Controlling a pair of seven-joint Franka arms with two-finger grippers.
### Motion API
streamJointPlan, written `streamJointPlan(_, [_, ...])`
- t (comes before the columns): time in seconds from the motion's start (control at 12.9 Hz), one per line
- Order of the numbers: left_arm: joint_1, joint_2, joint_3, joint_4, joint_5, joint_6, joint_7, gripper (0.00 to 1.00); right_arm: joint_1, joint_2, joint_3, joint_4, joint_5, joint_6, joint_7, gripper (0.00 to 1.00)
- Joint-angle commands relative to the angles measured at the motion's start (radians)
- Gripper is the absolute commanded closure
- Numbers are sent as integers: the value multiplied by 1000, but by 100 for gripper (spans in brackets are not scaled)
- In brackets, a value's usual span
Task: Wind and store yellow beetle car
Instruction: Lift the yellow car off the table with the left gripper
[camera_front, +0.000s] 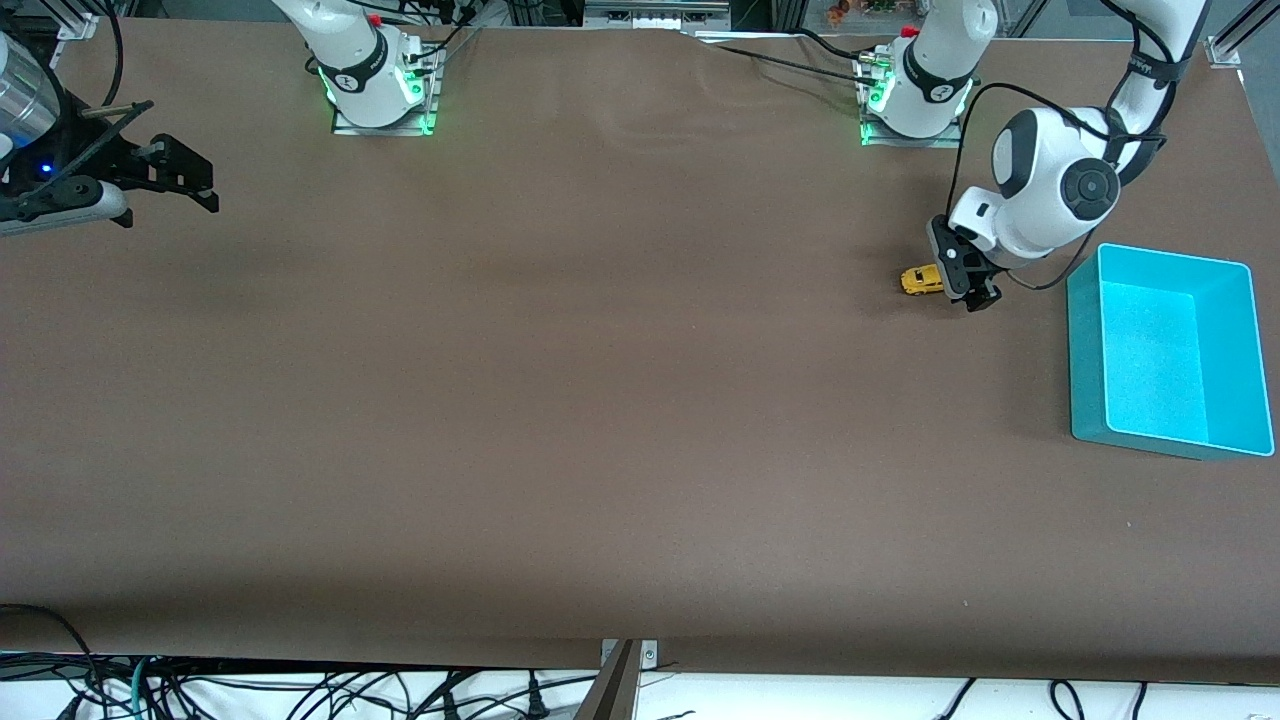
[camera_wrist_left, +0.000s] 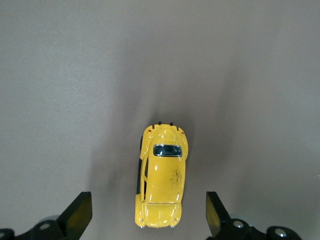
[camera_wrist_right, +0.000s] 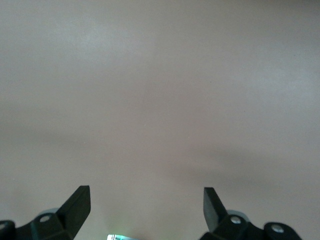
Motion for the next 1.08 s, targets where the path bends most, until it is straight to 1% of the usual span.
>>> streamJointPlan(0.0, [8, 14, -6, -35, 13, 85, 29, 0, 8, 3, -5, 25, 11, -26, 18, 0])
streamJointPlan(0.46, [-13, 87, -8, -35, 13, 201, 47, 0, 8, 3, -4, 28, 11, -26, 18, 0])
streamJointPlan(0.85, [-18, 88, -8, -37, 13, 205, 75, 0, 8, 3, -4, 28, 11, -26, 18, 0])
streamJointPlan(0.93, [-16, 87, -8, -36, 13, 205, 120, 1, 8, 3, -4, 28, 11, -26, 18, 0])
streamJointPlan(1.0, [-15, 82, -8, -34, 13, 205, 174, 6, 8, 3, -4, 28, 11, -26, 18, 0])
